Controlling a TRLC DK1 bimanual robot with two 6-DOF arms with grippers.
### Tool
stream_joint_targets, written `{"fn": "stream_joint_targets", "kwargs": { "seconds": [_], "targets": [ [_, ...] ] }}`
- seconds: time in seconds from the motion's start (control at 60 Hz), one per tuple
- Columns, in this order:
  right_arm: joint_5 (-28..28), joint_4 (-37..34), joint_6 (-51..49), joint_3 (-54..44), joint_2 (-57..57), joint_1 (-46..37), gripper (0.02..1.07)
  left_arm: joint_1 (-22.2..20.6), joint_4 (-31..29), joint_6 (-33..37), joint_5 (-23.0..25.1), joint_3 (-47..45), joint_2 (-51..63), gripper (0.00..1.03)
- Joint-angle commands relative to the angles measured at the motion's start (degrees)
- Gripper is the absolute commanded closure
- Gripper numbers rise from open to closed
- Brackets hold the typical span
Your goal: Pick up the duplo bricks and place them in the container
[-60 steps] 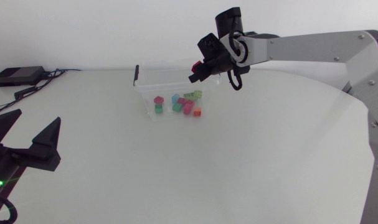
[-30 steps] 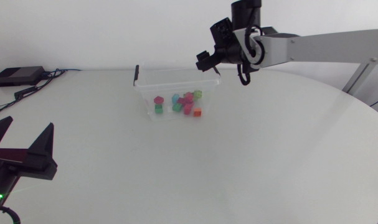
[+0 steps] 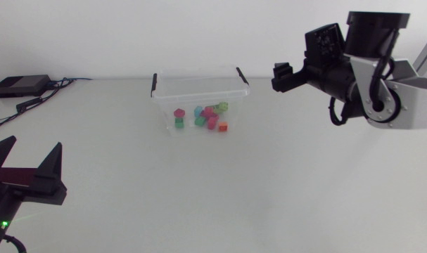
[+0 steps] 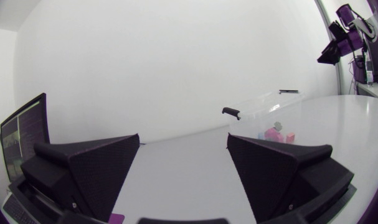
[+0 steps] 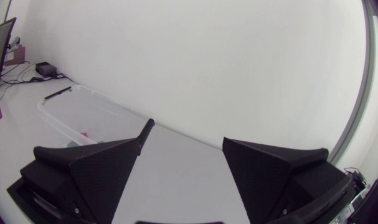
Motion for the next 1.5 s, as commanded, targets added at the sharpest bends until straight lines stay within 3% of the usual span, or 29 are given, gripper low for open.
{"fn": "stream_joint_targets", "kwargs": {
  "seconds": [0.0,0.617,0.833,1.0,1.483],
  "targets": [
    [0.5,1.6,0.5,-4.6,-3.7,-2.0,0.11,0.7,0.8,-0.9,0.4,-1.5,-0.7,0.05],
    [-1.2,6.7,-2.3,-33.0,-31.8,-15.0,0.11,2.6,4.0,-3.8,-0.1,-3.9,-0.7,0.05],
    [-1.7,8.0,-5.1,-41.0,-41.8,-14.7,0.07,2.6,4.5,-5.4,-0.7,-4.6,-0.7,0.05],
    [-2.2,5.2,-6.2,-44.4,-50.6,-14.0,0.07,2.4,4.5,-6.5,-1.2,-5.3,-0.7,0.05],
    [-4.7,-7.1,6.1,-49.3,-66.2,-15.3,0.07,0.5,3.0,-11.2,0.2,-6.4,-0.2,0.05]
  ]
}}
